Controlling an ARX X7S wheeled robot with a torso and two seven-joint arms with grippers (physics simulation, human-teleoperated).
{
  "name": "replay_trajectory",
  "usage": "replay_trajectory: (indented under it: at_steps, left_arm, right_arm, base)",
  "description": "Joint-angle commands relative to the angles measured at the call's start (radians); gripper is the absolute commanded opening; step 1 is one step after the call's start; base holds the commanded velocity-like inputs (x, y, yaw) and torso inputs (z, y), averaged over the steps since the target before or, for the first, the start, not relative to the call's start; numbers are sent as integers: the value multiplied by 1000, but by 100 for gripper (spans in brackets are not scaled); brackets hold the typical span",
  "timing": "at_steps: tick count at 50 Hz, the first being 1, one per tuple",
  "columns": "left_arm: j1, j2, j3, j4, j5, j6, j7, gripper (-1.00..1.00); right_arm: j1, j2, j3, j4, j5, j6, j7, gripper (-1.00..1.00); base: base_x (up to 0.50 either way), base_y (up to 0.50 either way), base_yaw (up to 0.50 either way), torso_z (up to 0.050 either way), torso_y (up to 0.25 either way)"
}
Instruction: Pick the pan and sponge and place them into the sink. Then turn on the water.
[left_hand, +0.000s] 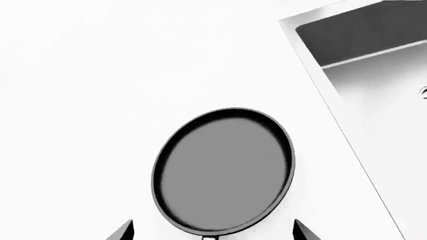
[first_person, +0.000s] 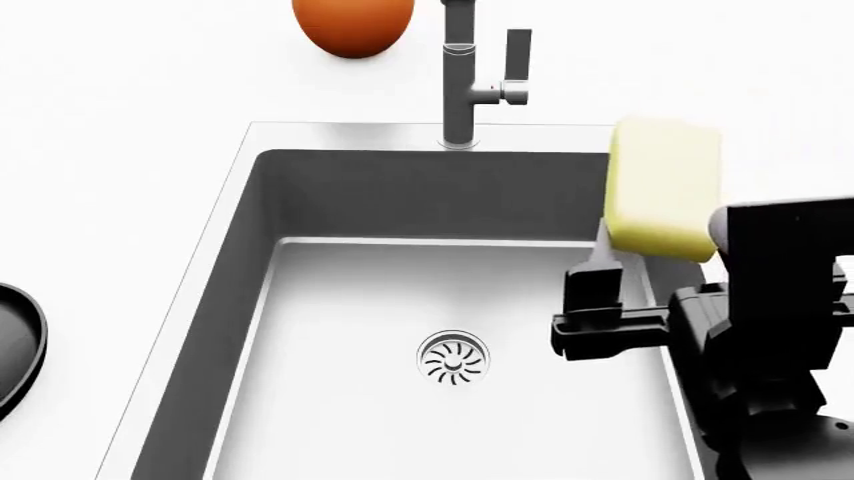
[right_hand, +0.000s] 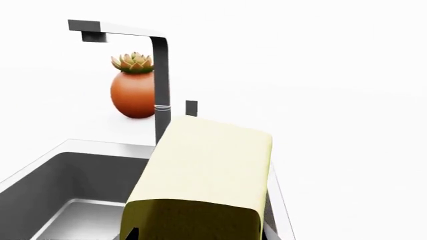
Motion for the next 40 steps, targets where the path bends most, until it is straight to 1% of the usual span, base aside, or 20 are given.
replay_trajectory:
  at_steps: [1,2,3,5,8,9,12,13,14,18,21,24,25,28,31,32,35,36,37,40]
  left_arm:
    - [164,-78,-66,-26,36,9,153,100]
    - [170,-75,-61,-24,62,15,176,100]
    - [188,-75,-81,-21,101,10,220,100]
    - [187,-81,-38,-37,124,36,211,100]
    - [205,-79,-30,-40,174,52,255,100]
    - [183,-80,23,-49,170,76,228,100]
    - [189,-80,46,-62,214,99,264,100]
    - [170,-84,87,-76,224,116,258,100]
    - [174,-85,85,-82,231,118,260,100]
    - [112,-86,183,-139,259,167,243,100]
    - [118,-81,219,-152,305,195,283,100]
    - [106,-73,259,-171,330,215,291,100]
    - [118,-71,268,-182,353,228,315,100]
    - [85,-64,340,-216,389,252,328,100]
    - [100,-75,364,-233,426,270,366,100]
    - [82,-69,386,-238,426,269,358,100]
    - [148,-89,329,-244,446,276,395,100]
    - [149,-89,330,-247,448,275,391,100]
    - [124,-78,361,-251,447,271,370,100]
    - [156,-92,348,-266,473,288,404,100]
  right_arm:
    - [5,-3,-5,-8,-25,4,-33,-100]
    - [4,-3,-5,-8,-25,4,-33,-100]
    - [3,-3,-4,-9,-25,5,-32,-100]
    - [0,-1,-4,-14,-23,8,-31,-100]
    - [-1,9,3,-30,-17,24,-30,-100]
    - [-2,12,5,-35,-15,29,-29,-100]
    - [-7,13,8,-39,-13,30,-27,-100]
    - [-10,12,7,-39,-13,28,-27,-100]
    - [-11,11,7,-39,-13,26,-27,-100]
    - [-19,9,3,-33,-13,20,-28,-100]
    - [-20,11,1,-32,-12,20,-28,-100]
    - [-21,12,1,-33,-11,22,-28,-100]
    - [-20,12,2,-33,-10,22,-27,-100]
    - [-17,8,0,-29,-9,21,-26,-100]
    - [-9,5,-5,-26,-8,23,-25,-100]
    - [-5,6,-7,-26,-7,25,-25,-100]
    - [-4,7,-7,-27,-6,26,-24,-100]
    - [-5,7,-8,-27,-6,25,-24,-100]
    - [-6,6,-8,-25,-7,23,-24,-100]
    - [-4,5,-5,-25,-5,22,-21,-100]
  base:
    - [0,0,0,0,0]
    - [0,0,0,0,0]
    - [0,0,0,0,0]
    - [0,0,0,0,0]
    - [0,0,0,0,0]
    - [0,0,0,0,0]
    - [0,0,0,0,0]
    - [0,0,0,0,0]
    - [0,0,0,0,0]
    - [0,0,0,0,0]
    - [0,0,0,0,0]
    - [0,0,0,0,0]
    - [0,0,0,0,0]
    - [0,0,0,0,0]
    - [0,0,0,0,3]
    - [0,0,0,0,0]
    - [0,0,0,0,0]
    - [0,0,0,0,0]
    - [0,0,0,0,0]
    - [0,0,0,0,0]
